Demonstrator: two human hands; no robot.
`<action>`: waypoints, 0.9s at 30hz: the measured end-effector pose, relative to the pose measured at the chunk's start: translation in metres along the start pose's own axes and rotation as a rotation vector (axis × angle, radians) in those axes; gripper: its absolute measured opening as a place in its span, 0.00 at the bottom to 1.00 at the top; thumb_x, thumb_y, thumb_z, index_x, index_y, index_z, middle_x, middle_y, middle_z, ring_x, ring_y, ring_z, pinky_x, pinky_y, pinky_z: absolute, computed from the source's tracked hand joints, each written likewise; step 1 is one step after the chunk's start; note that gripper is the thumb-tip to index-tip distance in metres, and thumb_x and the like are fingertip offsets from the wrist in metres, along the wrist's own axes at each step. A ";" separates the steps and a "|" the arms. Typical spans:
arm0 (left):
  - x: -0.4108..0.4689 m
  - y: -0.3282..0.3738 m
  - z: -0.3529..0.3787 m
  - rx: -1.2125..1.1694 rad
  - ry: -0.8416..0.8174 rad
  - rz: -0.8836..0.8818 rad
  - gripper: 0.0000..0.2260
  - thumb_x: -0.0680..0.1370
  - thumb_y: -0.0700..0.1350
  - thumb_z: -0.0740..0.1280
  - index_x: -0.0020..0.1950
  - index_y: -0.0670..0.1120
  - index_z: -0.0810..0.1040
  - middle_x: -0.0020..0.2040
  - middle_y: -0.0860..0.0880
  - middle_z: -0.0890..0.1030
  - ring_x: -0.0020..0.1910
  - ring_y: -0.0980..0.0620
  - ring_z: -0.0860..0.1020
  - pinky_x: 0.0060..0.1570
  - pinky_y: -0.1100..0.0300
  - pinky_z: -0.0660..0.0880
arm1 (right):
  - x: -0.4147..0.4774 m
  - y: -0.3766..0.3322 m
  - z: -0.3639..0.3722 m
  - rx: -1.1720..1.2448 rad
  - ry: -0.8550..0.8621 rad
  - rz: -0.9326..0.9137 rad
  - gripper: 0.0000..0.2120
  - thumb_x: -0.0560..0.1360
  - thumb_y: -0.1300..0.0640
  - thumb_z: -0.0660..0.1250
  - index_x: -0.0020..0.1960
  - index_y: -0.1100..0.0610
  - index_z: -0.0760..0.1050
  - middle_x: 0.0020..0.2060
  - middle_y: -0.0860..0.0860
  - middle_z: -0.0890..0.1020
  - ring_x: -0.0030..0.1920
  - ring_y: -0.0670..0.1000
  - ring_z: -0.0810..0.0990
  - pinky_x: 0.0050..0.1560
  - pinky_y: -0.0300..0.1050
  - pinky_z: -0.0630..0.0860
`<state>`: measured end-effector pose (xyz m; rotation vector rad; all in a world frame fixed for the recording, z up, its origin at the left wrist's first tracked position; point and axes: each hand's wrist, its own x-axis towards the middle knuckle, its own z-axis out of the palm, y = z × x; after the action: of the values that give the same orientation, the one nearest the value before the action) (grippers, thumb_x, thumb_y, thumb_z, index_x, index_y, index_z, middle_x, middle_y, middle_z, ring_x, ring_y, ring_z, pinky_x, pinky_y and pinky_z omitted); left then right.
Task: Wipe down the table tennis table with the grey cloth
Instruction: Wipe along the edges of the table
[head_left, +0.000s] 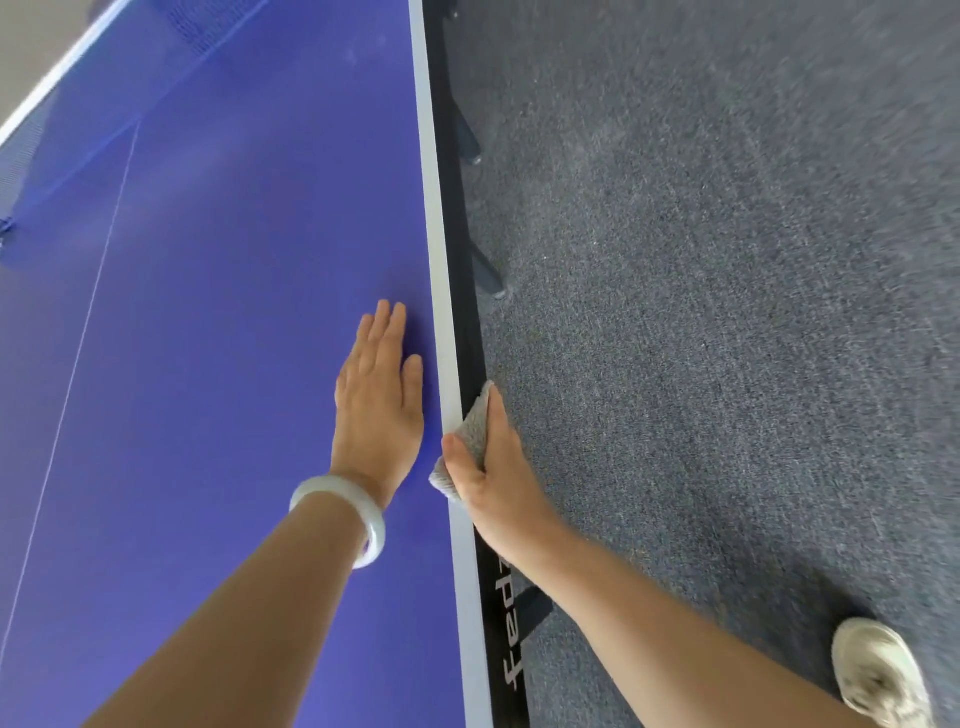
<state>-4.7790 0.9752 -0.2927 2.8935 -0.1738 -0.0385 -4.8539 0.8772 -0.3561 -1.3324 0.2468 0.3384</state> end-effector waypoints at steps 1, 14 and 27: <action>0.006 -0.002 0.005 0.019 0.000 0.020 0.22 0.86 0.45 0.49 0.80 0.48 0.56 0.81 0.53 0.54 0.80 0.54 0.50 0.77 0.59 0.46 | -0.001 0.002 0.000 -0.001 -0.002 -0.009 0.37 0.81 0.46 0.61 0.81 0.47 0.41 0.76 0.50 0.58 0.73 0.47 0.63 0.73 0.49 0.66; 0.008 -0.012 0.014 -0.076 0.032 0.059 0.22 0.84 0.44 0.48 0.79 0.48 0.60 0.80 0.55 0.56 0.79 0.60 0.50 0.78 0.55 0.49 | 0.109 -0.052 -0.016 -0.033 0.040 -0.051 0.31 0.83 0.47 0.57 0.81 0.51 0.48 0.69 0.50 0.62 0.61 0.48 0.68 0.57 0.37 0.61; 0.006 -0.009 0.012 -0.061 0.029 0.044 0.22 0.84 0.43 0.49 0.80 0.49 0.58 0.80 0.55 0.55 0.79 0.59 0.50 0.78 0.54 0.49 | 0.013 -0.012 0.000 -0.016 0.024 -0.012 0.39 0.74 0.30 0.51 0.79 0.47 0.50 0.62 0.39 0.62 0.60 0.37 0.64 0.71 0.46 0.67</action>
<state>-4.7721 0.9800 -0.3068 2.8267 -0.2274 0.0059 -4.8370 0.8762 -0.3505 -1.3538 0.2568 0.3150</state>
